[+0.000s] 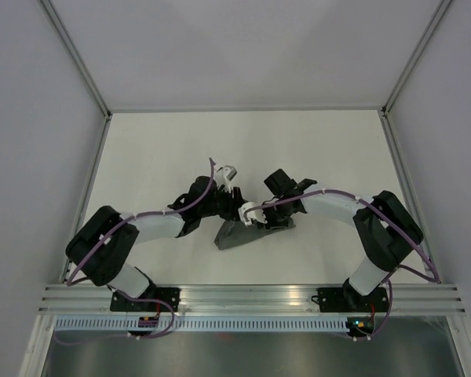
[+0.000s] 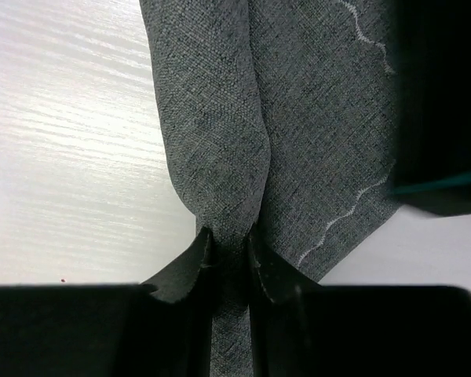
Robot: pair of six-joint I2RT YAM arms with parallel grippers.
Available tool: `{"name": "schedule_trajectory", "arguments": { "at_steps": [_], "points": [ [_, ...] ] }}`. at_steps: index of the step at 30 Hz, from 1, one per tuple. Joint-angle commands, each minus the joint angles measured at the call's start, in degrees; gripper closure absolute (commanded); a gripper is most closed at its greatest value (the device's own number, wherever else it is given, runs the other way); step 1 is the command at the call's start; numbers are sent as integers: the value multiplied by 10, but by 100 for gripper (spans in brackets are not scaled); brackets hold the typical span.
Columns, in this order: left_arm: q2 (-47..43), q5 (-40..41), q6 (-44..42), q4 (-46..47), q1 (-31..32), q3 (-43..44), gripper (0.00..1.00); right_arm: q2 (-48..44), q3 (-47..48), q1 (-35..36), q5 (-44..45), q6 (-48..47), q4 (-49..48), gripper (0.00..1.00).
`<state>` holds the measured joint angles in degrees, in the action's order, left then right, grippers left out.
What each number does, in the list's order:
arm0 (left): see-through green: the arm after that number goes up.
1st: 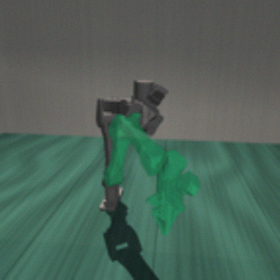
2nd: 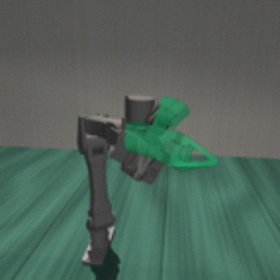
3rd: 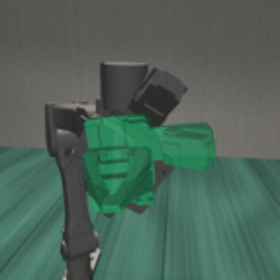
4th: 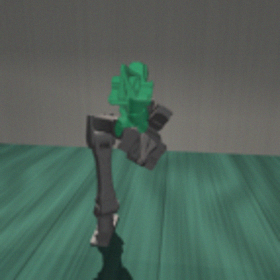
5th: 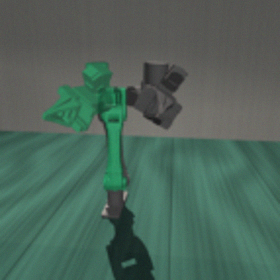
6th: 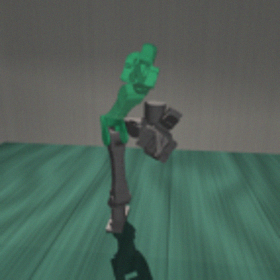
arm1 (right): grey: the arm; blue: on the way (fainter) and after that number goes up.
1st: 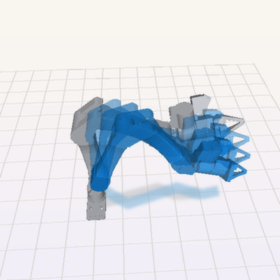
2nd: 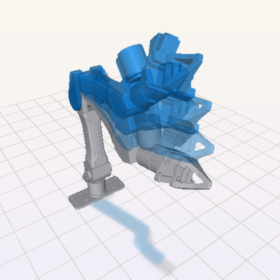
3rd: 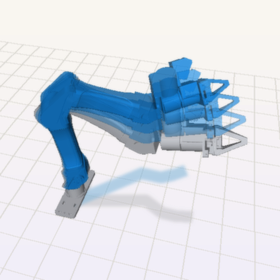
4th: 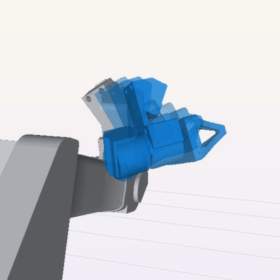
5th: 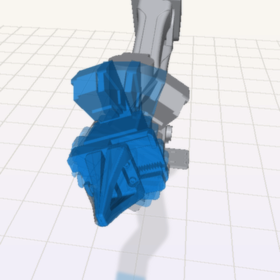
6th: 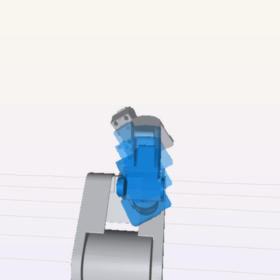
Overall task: Fold the napkin, place the utensils inside, and roll it up
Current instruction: Roll the napkin with the utensil
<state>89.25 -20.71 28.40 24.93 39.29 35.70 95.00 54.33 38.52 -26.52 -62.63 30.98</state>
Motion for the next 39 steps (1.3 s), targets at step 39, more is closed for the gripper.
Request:
{"name": "schedule_trajectory", "arguments": {
  "at_steps": [39],
  "points": [
    [-31, 422, -447, -191, 298, 89, 34, 375, 319, -85, -73, 40, 340, 99]
  ]
}}
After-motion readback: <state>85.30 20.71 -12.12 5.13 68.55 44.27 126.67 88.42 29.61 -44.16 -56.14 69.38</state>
